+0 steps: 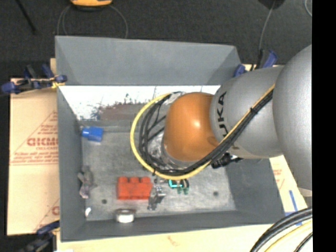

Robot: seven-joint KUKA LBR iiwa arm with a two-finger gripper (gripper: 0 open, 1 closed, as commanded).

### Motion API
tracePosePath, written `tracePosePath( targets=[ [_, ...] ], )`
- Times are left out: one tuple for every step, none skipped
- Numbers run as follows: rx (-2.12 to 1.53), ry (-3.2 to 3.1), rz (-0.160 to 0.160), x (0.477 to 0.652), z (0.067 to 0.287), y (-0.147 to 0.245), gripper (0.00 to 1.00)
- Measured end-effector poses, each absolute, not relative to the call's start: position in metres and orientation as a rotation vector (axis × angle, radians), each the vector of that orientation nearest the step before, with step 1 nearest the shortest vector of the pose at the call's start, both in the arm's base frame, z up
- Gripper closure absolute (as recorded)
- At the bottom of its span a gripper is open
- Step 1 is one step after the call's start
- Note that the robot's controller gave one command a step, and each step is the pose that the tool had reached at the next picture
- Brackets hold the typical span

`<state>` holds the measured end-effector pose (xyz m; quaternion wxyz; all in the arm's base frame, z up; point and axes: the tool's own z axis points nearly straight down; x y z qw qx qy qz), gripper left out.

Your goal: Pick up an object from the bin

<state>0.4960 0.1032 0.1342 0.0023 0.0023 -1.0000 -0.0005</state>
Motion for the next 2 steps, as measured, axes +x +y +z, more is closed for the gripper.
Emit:
tracePosePath(
  targets=[
    [-0.218,-3.138,-0.003,0.51,0.151,0.097,0.0],
    [-0.123,-3.15,-0.002,0.504,0.07,0.119,0.0]
  ],
)
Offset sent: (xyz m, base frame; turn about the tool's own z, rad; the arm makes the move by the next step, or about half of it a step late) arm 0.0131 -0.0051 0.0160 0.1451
